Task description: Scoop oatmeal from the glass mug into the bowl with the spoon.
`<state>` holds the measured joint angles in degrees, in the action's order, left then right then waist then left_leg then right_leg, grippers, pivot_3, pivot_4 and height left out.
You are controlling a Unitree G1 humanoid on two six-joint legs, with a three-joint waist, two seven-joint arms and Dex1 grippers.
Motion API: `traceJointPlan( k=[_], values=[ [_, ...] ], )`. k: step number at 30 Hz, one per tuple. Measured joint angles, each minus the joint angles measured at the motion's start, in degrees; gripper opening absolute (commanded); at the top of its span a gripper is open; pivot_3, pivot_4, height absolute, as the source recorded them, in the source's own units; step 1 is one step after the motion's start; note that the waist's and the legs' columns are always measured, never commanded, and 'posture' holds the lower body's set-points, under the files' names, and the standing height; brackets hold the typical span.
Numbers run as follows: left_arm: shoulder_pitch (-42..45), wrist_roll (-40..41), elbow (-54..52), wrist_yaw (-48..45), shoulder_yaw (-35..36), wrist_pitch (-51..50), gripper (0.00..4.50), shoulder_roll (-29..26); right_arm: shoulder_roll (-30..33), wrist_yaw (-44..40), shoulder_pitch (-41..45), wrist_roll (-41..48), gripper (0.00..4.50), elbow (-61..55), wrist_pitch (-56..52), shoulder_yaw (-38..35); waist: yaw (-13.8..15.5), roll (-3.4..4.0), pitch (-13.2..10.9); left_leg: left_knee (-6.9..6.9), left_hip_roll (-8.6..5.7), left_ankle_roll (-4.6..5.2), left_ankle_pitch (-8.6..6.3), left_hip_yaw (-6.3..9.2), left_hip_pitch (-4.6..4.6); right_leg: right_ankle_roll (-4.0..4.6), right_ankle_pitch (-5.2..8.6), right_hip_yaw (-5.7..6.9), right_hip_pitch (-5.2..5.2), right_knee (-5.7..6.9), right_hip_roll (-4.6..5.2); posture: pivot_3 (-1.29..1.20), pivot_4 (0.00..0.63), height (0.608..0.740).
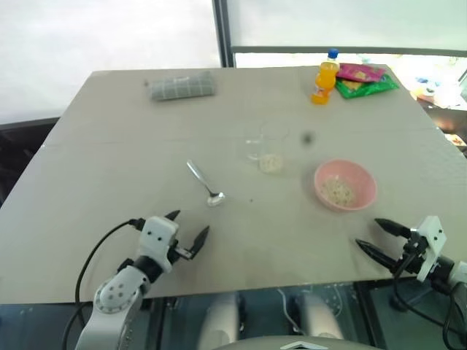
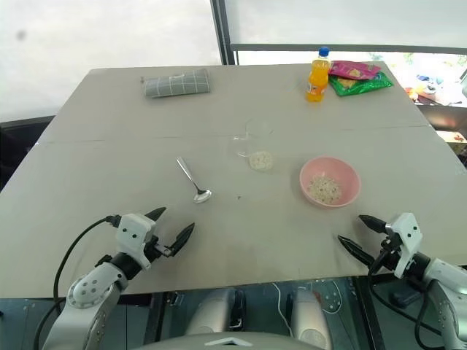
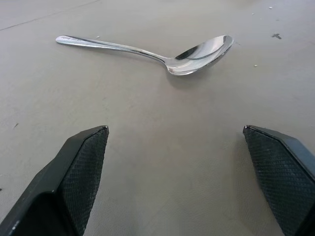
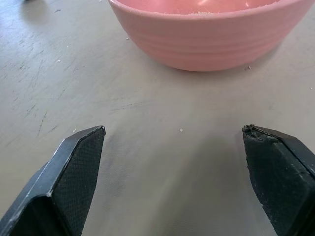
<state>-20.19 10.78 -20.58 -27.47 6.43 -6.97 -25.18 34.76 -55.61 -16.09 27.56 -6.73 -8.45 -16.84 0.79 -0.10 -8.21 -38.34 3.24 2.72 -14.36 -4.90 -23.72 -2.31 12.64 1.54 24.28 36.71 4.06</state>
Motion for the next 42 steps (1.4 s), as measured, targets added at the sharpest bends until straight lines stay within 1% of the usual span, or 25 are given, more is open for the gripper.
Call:
traceJointPlan(
  k=[10,19,25,27,30,31,33,35,38,39,40,42],
  values=[
    [-2.4,2.5,0.0,-1.6,1.5,0.8,4.50,0.0,1.3,-0.4,0.8,-0.4,4.47,2.3,1.3,-0.1,-0.1,-0.01,0.0,0.01,0.00,0.00,0.00,0.00,0.00,0.00,0.00,-0.01,0.01,-0.03,-0.01,0.00,0.150,0.740],
    [-1.4,2.4,0.8,-2.1,1.3,1.4,4.50,0.0,1.4,-0.3,1.1,-0.4,4.47,3.0,1.8,-0.1,0.0,-0.02,0.0,0.01,0.00,0.00,0.00,0.01,0.00,0.00,0.00,0.01,0.00,-0.03,-0.01,0.00,0.150,0.740],
    [-1.3,4.1,0.5,-1.1,1.5,-0.2,4.50,2.3,1.6,-0.3,1.8,-0.4,4.47,3.4,2.4,-0.1,0.0,-0.06,0.0,0.00,0.00,0.00,0.00,0.01,-0.01,0.00,0.00,0.01,-0.01,-0.03,-0.01,0.00,0.150,0.740],
    [-1.9,4.8,-0.7,-0.4,1.7,-1.4,4.50,3.0,2.3,-0.6,1.2,-0.4,4.47,3.1,2.3,-0.1,0.0,-0.09,-0.1,0.01,0.00,0.01,0.00,0.01,-0.03,0.00,0.00,0.01,0.00,-0.03,-0.01,0.00,0.150,0.740],
    [-3.5,6.3,-4.4,1.2,2.1,-4.3,4.50,3.9,5.8,-2.4,-2.5,0.1,4.47,-0.9,-0.9,0.0,0.0,-0.19,-0.1,0.02,0.00,0.06,0.03,0.01,-0.09,0.00,0.00,0.00,0.00,-0.04,0.00,0.00,0.150,0.740],
    [-3.7,8.1,-7.2,2.4,2.7,-6.5,4.50,4.8,8.1,-3.2,-4.6,2.5,4.47,-5.6,-4.8,-0.1,0.0,-0.30,-0.3,0.03,0.02,0.23,0.13,0.05,-0.10,0.00,0.00,0.00,0.01,-0.04,0.01,0.00,0.150,0.740],
    [-3.0,10.1,-9.3,3.6,3.2,-8.4,4.50,5.3,9.0,-3.3,-5.4,5.1,4.47,-9.1,-8.1,-0.6,0.0,-0.43,-0.4,-0.03,0.05,0.15,0.09,0.13,-0.08,0.00,0.00,0.07,0.00,-0.03,-0.01,0.00,0.150,0.740],
    [-1.0,14.1,-14.7,7.2,4.6,-13.5,4.50,6.8,12.2,-2.7,-6.4,11.9,4.47,-18.2,-15.3,-2.2,0.0,-0.48,-0.5,-0.03,0.04,0.00,0.00,0.13,-0.06,-0.01,0.00,0.04,-0.04,-0.01,0.01,0.00,0.150,0.740],
    [5.0,17.0,-19.6,12.4,4.8,-19.8,4.50,7.4,14.6,0.1,-2.4,18.9,4.47,-26.5,-21.3,-4.3,0.0,-0.72,-0.6,-0.07,0.00,0.00,0.00,0.18,-0.03,-0.01,-0.01,0.08,-0.06,-0.01,-0.04,0.00,0.150,0.740],
    [7.9,17.4,-19.9,15.2,4.7,-23.3,4.50,7.8,14.9,1.9,0.2,21.4,4.47,-27.9,-23.5,-4.3,0.0,-0.79,-0.6,-0.07,-0.04,0.01,0.01,0.18,-0.03,-0.01,-0.01,0.08,-0.09,-0.01,-0.05,0.00,0.150,0.740],
    [10.2,17.6,-19.8,17.0,4.7,-25.4,4.50,8.2,14.9,3.1,2.1,22.8,4.47,-28.6,-24.5,-4.3,0.0,-0.87,-0.6,-0.09,-0.09,0.25,0.15,0.19,-0.08,-0.02,-0.01,0.09,-0.11,-0.01,-0.06,0.00,0.150,0.740],
    [17.5,17.8,-19.8,23.3,3.9,-32.1,4.50,10.4,15.7,7.0,8.2,27.1,4.47,-31.0,-27.5,-4.3,0.1,-1.10,-0.7,-0.10,-0.21,0.29,0.17,0.25,-0.11,-0.01,-0.02,0.10,-0.18,-0.02,-0.08,0.00,0.150,0.740]
  ],
)
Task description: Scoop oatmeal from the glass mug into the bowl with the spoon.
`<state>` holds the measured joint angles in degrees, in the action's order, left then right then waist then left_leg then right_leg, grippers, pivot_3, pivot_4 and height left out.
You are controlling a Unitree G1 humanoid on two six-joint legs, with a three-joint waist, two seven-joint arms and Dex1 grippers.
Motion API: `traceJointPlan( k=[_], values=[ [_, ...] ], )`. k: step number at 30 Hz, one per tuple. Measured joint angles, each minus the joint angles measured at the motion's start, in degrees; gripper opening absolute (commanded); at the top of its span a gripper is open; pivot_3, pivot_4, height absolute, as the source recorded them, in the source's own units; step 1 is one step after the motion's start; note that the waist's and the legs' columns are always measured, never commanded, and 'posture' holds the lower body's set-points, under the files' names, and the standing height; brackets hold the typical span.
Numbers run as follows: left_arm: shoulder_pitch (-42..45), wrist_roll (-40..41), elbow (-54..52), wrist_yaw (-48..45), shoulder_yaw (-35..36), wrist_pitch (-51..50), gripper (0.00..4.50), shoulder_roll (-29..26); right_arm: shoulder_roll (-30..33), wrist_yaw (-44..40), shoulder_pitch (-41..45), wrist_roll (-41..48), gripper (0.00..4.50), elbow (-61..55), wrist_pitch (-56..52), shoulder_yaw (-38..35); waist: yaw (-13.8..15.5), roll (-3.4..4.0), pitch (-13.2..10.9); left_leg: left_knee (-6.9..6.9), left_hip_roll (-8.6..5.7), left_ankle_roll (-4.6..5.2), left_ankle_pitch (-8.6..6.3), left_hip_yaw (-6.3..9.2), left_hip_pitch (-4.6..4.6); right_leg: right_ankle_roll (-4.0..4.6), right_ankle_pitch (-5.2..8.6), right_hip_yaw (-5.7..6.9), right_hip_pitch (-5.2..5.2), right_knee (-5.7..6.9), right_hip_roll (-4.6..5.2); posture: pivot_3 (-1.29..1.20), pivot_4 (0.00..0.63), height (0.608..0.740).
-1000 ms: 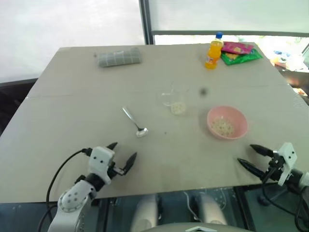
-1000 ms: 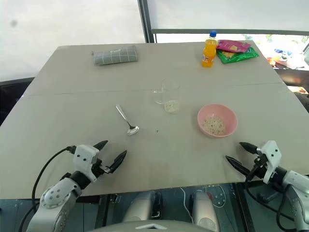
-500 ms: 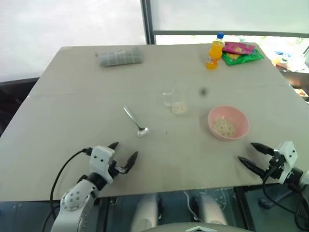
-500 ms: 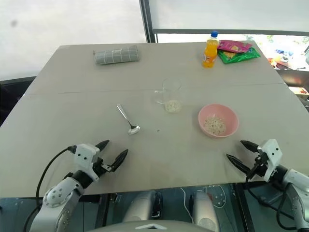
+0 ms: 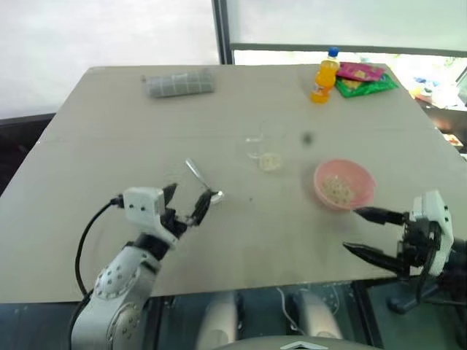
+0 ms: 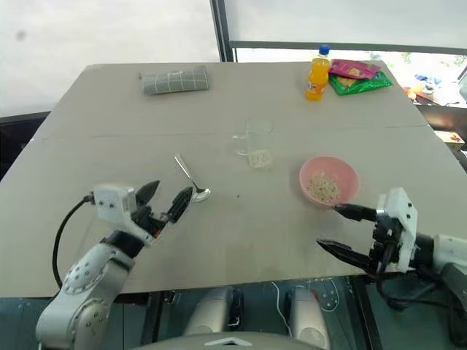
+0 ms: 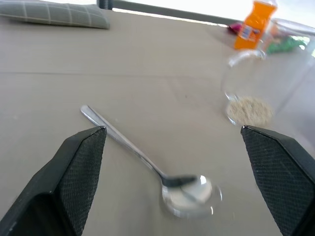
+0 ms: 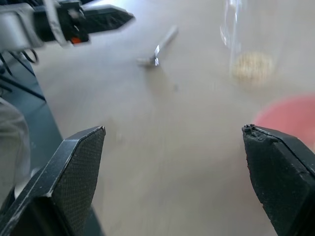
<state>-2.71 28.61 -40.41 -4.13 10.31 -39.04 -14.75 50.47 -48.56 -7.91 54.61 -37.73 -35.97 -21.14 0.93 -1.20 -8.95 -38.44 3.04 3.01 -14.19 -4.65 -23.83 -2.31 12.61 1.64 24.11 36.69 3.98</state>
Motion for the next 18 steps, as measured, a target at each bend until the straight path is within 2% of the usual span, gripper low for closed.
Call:
traceJointPlan(
  k=[5,9,18],
  values=[
    [7.1,-3.8,0.4,8.3,-3.8,-10.6,4.50,0.7,0.0,4.2,4.9,2.3,4.47,-0.9,-2.5,0.3,0.0,-0.23,-0.1,0.06,-0.12,0.01,-0.02,0.10,-0.09,0.17,-0.10,0.02,-0.05,-0.14,-0.04,0.00,0.150,0.740],
    [13.5,-7.1,2.4,12.7,-6.5,-19.7,4.50,1.5,-0.2,4.7,5.6,2.0,4.47,-0.4,-2.6,0.9,0.1,-0.28,-0.1,0.05,-0.21,0.02,-0.01,0.21,-0.11,0.11,-0.13,0.11,-0.09,-0.16,-0.03,0.00,0.150,0.740],
    [21.1,-9.6,6.1,16.7,-2.4,-37.3,4.50,8.4,-0.2,4.7,5.9,1.7,4.47,0.6,-2.6,1.2,-0.1,-0.34,-0.1,0.03,-0.21,0.02,-0.01,0.37,0.00,0.15,-0.10,0.24,-0.24,-0.11,-0.03,0.00,0.150,0.740]
  ],
)
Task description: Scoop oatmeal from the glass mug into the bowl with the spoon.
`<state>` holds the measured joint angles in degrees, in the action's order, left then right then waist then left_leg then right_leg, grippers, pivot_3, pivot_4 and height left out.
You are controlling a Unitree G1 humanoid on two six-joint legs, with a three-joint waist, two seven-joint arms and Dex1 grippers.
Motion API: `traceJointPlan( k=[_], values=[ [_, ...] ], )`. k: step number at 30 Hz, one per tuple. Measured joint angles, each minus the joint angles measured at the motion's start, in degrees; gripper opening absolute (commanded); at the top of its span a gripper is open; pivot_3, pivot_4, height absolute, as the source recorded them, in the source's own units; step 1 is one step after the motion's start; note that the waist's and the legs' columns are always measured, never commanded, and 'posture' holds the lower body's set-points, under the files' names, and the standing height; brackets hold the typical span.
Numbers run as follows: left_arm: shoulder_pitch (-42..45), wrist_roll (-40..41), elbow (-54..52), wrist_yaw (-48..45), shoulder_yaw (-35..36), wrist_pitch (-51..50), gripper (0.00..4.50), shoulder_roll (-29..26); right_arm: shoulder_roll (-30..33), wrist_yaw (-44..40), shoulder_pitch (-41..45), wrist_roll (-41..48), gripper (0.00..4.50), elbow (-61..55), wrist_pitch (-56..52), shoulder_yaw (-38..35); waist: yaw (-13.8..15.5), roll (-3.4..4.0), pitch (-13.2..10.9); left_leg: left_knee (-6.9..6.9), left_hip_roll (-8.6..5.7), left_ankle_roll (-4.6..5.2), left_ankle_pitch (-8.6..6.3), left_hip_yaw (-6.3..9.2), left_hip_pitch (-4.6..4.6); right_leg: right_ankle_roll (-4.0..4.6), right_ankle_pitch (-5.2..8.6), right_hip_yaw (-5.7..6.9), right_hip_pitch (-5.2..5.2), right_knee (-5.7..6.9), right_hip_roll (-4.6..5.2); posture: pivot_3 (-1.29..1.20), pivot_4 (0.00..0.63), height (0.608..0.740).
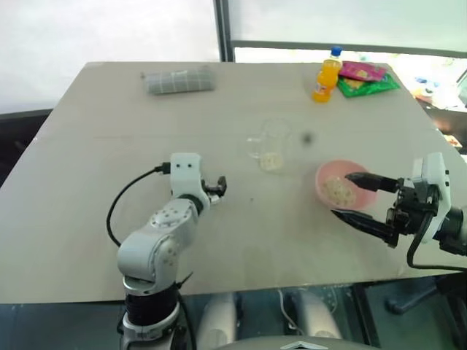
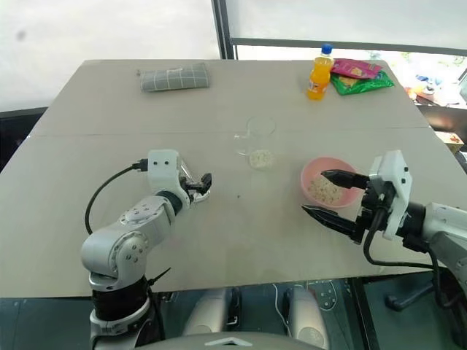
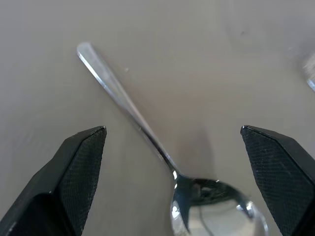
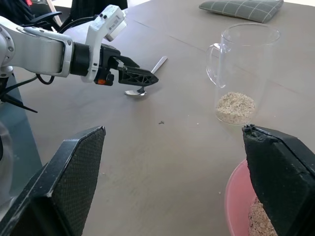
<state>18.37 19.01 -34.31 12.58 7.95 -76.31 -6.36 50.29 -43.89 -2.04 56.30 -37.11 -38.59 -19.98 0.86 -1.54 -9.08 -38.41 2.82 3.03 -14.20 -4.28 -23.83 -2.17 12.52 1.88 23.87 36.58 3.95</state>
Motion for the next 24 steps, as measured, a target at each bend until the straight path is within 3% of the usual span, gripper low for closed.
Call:
traceJointPlan(
  k=[7,11,21,24],
  values=[
    [2.9,-3.9,2.6,1.6,3.3,-4.7,4.50,4.3,-0.8,0.7,-0.1,-0.1,4.47,0.8,0.0,-0.9,0.0,0.00,0.0,-0.01,-0.05,0.00,0.00,0.01,0.02,-0.03,-0.03,0.00,-0.06,-0.01,0.04,0.00,0.150,0.740],
    [2.8,-5.7,4.2,1.3,1.7,-4.5,4.50,2.9,-0.9,1.3,-0.1,-0.3,4.47,1.3,0.0,-1.1,-0.1,0.17,0.1,0.00,-0.06,0.00,0.00,0.02,0.16,0.02,0.00,-0.05,-0.09,0.09,0.02,0.00,0.150,0.740],
    [0.7,-9.7,10.9,0.5,0.9,1.9,0.08,-0.8,-4.2,4.6,2.9,0.1,4.50,3.6,0.3,-1.1,-1.1,0.90,0.8,0.14,-0.15,-0.02,-0.02,0.21,1.12,-0.16,0.12,-0.61,-0.57,0.18,-0.26,0.00,0.150,0.740],
    [-0.4,-10.5,11.9,0.5,2.2,3.5,0.03,-2.0,-4.6,4.5,2.9,-0.3,4.50,4.0,0.3,-1.1,-1.9,1.18,1.0,0.28,-0.20,-0.02,-0.02,0.23,1.33,-0.11,0.09,-1.06,-0.57,0.21,-0.47,0.00,0.150,0.740]
  ],
)
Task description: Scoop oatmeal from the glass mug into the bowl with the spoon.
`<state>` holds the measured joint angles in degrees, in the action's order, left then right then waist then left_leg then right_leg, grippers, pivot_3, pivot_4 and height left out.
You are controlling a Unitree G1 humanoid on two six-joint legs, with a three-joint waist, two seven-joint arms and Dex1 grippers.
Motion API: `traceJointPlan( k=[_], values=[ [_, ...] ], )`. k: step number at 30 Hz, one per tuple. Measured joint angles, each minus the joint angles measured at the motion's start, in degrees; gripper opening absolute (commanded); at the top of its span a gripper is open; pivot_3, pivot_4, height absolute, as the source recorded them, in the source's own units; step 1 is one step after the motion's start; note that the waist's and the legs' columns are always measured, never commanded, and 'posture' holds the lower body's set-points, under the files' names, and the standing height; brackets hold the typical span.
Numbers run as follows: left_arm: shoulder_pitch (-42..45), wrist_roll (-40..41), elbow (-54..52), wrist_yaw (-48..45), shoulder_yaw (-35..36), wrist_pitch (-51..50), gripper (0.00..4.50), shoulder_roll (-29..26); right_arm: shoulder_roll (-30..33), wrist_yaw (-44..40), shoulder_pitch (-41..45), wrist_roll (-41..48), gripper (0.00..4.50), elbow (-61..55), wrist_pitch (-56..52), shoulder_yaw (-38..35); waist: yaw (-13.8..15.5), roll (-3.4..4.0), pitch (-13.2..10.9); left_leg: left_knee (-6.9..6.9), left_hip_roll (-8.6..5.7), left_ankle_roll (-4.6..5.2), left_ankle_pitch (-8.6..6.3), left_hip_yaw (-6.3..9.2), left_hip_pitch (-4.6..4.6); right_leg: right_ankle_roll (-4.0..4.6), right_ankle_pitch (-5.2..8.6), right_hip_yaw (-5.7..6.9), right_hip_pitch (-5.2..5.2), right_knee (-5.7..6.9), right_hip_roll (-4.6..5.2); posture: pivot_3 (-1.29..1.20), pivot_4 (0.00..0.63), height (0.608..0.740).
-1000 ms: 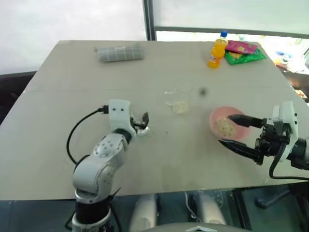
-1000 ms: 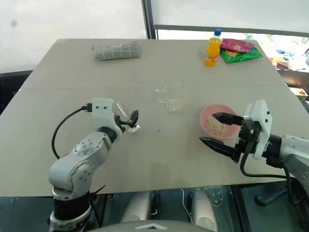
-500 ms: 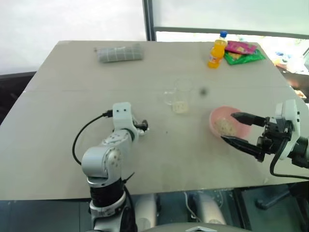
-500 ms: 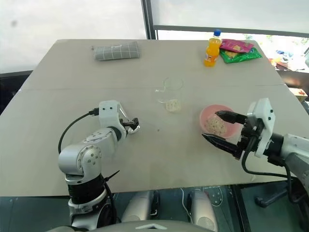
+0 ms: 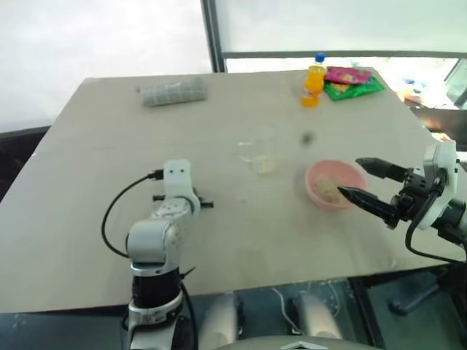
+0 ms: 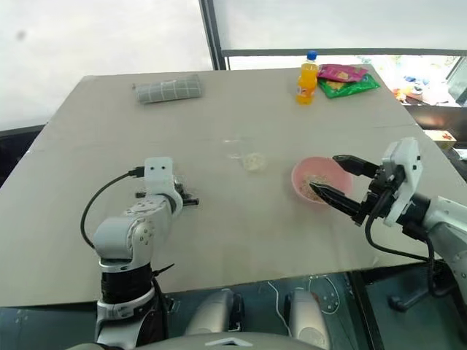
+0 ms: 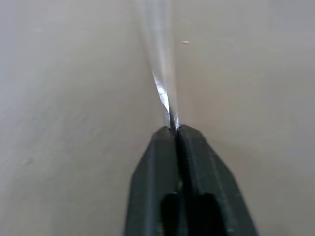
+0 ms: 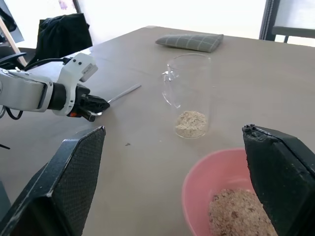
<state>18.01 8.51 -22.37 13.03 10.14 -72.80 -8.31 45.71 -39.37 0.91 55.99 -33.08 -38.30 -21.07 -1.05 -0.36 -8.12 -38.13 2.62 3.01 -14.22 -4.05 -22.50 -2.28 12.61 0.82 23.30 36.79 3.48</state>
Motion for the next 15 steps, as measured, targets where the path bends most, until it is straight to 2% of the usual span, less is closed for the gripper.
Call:
traceJointPlan(
  k=[6,8,11,15],
  values=[
    [-3.0,-0.4,0.5,-0.6,0.8,5.1,0.03,-0.3,-0.2,-0.4,1.0,-0.6,4.50,0.2,0.0,1.0,-0.2,0.05,0.1,0.56,-0.35,0.00,0.00,0.01,0.68,0.03,-0.02,-0.75,-0.05,0.02,-0.22,0.00,0.150,0.740],
    [-6.3,0.2,0.7,-4.1,1.8,12.7,0.03,-1.1,-0.2,-0.7,1.4,-0.8,4.50,0.2,-0.1,2.0,-0.2,0.02,0.0,0.73,-0.34,0.00,0.00,0.02,0.72,0.05,-0.03,-0.92,0.04,0.01,-0.32,0.00,0.150,0.740],
    [-10.3,1.9,0.2,-9.9,2.7,21.7,0.03,-2.3,-0.7,-0.6,3.3,-0.7,4.50,0.4,-0.1,3.2,0.0,-0.08,0.0,0.79,-0.29,0.00,0.00,-0.01,0.52,0.08,-0.04,-0.98,0.32,0.01,-0.32,0.00,0.150,0.740],
    [-13.1,1.8,0.5,-14.0,3.8,30.5,0.03,-5.6,-2.0,0.2,8.3,-0.4,4.50,1.1,-1.0,5.8,0.3,-0.92,-0.5,0.71,-0.22,0.00,0.00,0.02,-0.08,0.32,-0.19,-0.93,0.77,-0.09,-0.25,0.00,0.150,0.740]
  ],
)
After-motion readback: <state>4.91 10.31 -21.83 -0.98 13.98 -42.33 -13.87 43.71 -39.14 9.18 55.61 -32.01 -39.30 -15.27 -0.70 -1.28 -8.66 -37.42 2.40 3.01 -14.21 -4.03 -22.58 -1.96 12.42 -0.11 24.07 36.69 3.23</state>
